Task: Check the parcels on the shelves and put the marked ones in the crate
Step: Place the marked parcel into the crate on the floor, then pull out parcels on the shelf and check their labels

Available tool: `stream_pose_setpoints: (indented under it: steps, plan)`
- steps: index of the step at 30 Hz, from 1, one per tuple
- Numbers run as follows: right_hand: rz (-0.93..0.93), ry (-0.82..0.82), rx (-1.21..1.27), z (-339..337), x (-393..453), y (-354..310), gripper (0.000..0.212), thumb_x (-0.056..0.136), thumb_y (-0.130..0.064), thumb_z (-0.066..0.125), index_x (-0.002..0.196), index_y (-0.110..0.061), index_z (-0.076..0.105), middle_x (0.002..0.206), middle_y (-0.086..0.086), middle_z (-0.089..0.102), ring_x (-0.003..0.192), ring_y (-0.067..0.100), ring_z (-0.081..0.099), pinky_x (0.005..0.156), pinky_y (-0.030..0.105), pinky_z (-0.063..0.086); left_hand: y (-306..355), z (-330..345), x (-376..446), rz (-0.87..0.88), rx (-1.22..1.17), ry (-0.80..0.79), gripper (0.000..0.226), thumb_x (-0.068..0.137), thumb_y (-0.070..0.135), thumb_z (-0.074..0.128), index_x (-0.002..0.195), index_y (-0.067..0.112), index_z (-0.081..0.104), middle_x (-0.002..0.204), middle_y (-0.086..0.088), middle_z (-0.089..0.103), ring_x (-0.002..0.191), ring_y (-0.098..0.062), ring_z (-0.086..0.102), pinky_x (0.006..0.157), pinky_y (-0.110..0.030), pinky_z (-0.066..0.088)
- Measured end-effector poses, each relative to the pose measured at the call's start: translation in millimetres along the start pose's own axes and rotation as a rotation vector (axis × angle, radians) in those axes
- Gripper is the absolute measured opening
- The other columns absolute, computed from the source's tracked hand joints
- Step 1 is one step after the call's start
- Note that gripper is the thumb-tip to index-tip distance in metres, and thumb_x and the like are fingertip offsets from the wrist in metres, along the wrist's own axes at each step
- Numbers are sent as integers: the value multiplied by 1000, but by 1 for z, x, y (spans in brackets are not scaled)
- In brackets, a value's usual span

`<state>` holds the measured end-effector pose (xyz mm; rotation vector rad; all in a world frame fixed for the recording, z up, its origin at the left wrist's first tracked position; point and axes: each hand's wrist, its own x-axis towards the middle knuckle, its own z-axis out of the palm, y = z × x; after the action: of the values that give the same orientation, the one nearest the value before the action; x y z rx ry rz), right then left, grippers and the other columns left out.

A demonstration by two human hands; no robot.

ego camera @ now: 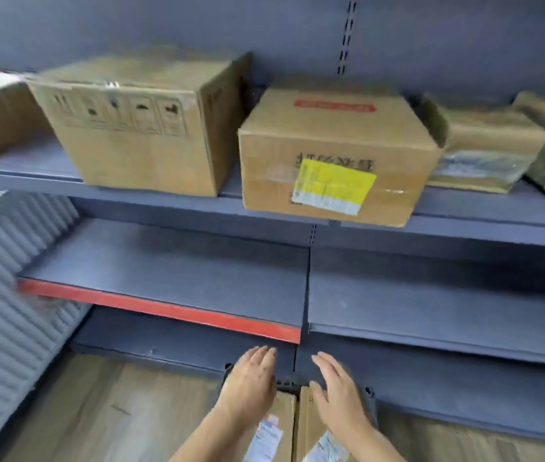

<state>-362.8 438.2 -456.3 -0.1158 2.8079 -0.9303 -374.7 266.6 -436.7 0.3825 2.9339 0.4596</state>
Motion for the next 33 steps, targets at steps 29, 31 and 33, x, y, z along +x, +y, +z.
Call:
stream_pose_setpoints:
  steps: [29, 31, 33]
  plan:
    - [-295, 394, 45, -88, -22, -376, 40, 93, -17, 49, 133, -13, 45, 138, 0, 47, 128, 15, 42, 104, 22, 31, -167, -357, -146, -113, -62, 473, 48, 93, 16, 43, 139, 12, 35, 139, -5, 47, 129, -25, 38, 102, -31, 34]
    - [-273, 408, 49, -88, -20, -384, 41, 93, -18, 49, 133, -14, 44, 139, -1, 46, 129, 15, 41, 104, 22, 31, -177, -370, -143, -111, -53, 465, 47, 94, 18, 42, 139, 12, 34, 140, -5, 46, 130, -25, 38, 102, -31, 35]
    - [-249, 422, 55, -93, -16, -389, 40, 93, -18, 49, 133, -14, 45, 139, 0, 47, 129, 15, 41, 103, 22, 31, -184, -381, -136, -109, -52, 468, 47, 94, 18, 42, 140, 14, 32, 141, -4, 45, 131, -24, 37, 102, -30, 36]
